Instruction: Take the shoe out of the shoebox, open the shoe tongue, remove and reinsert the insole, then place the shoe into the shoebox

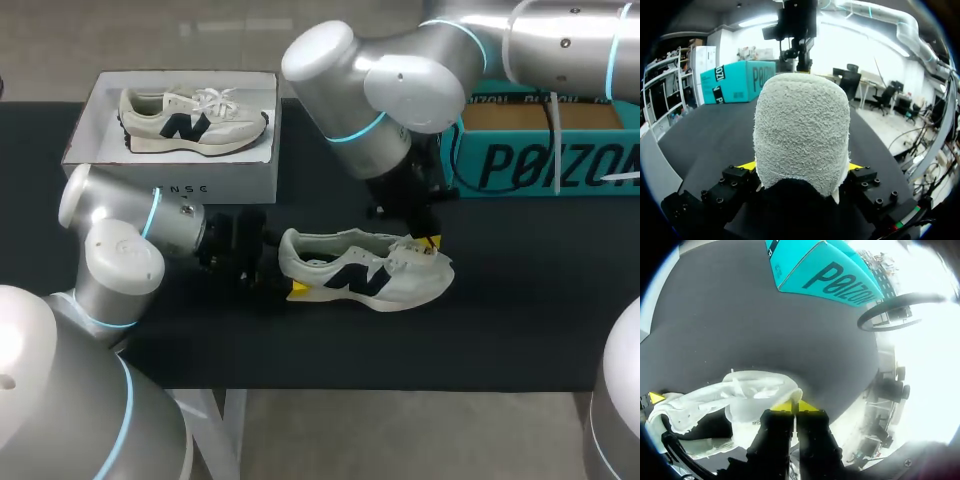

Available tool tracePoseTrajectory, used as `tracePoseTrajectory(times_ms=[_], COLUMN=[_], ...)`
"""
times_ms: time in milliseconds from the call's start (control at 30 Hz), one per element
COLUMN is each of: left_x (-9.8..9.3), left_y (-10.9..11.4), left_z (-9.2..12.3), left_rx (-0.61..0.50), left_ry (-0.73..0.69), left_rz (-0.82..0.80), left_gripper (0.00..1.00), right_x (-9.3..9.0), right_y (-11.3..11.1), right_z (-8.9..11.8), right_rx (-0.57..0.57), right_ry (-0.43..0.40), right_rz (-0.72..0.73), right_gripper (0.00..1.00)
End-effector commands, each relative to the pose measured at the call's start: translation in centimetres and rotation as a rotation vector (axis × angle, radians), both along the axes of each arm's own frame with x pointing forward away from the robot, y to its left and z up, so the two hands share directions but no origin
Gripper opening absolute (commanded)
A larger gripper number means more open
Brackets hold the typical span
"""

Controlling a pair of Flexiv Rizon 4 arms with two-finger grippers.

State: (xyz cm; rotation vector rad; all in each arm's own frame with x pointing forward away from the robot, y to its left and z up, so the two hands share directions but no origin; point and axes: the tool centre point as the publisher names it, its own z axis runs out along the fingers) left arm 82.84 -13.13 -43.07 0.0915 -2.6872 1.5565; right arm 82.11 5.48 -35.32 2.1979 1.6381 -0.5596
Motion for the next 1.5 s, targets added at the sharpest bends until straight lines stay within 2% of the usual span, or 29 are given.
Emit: tracePoseTrajectory(times_ms=[33,133,167,233,367,433,467,533,633,667,700,1300,1400,1433,1500], left_x=[-0.2,-0.2,-0.2,-0.2,-0.2,-0.2,-0.2,-0.2,-0.2,-0.2,-0.2,-0.2,-0.2,-0.2,-0.2], left_y=[-0.2,-0.2,-0.2,-0.2,-0.2,-0.2,-0.2,-0.2,-0.2,-0.2,-0.2,-0.2,-0.2,-0.2,-0.2], left_z=[-0.5,-0.5,-0.5,-0.5,-0.5,-0.5,-0.5,-0.5,-0.5,-0.5,-0.5,-0.5,-0.5,-0.5,-0.5], left_rx=[-0.002,-0.002,-0.002,-0.002,-0.002,-0.002,-0.002,-0.002,-0.002,-0.002,-0.002,-0.002,-0.002,-0.002,-0.002], left_ry=[-0.001,-0.001,-0.001,-0.001,-0.001,-0.001,-0.001,-0.001,-0.001,-0.001,-0.001,-0.001,-0.001,-0.001,-0.001], left_rz=[0.003,0.003,0.003,0.003,0.003,0.003,0.003,0.003,0.003,0.003,0.003,0.003,0.003,0.003,0.003], left_gripper=[0.0,0.0,0.0,0.0,0.0,0.0,0.0,0.0,0.0,0.0,0.0,0.0,0.0,0.0,0.0], right_x=[0.4,0.3,0.3,0.4,0.9,1.4,1.7,2.1,2.0,1.6,1.0,1.0,1.3,1.3,0.9], right_y=[-0.3,-0.7,-0.7,-0.8,-0.1,0.7,1.4,3.0,5.0,5.3,5.5,5.5,6.9,7.4,8.4], right_z=[-1.8,-1.6,-1.2,-0.1,3.1,5.1,6.2,8.0,10.3,11.0,11.6,11.6,10.7,10.5,10.2], right_rx=[0.002,0.023,0.043,0.066,0.139,0.201,0.232,0.358,0.498,0.532,0.507,0.507,0.432,0.398,0.361], right_ry=[0.033,0.038,0.035,0.015,-0.058,-0.097,-0.105,-0.052,0.105,0.168,0.225,0.225,0.253,0.287,0.299], right_rz=[-0.032,-0.04,-0.035,-0.02,0.103,0.261,0.403,0.717,1.154,1.304,1.45,1.45,1.612,1.653,1.759], right_gripper=[0.0,0.0,0.18,1.0,1.0,1.0,1.0,1.0,1.0,1.0,1.0,1.0,1.0,1.0,1.0])
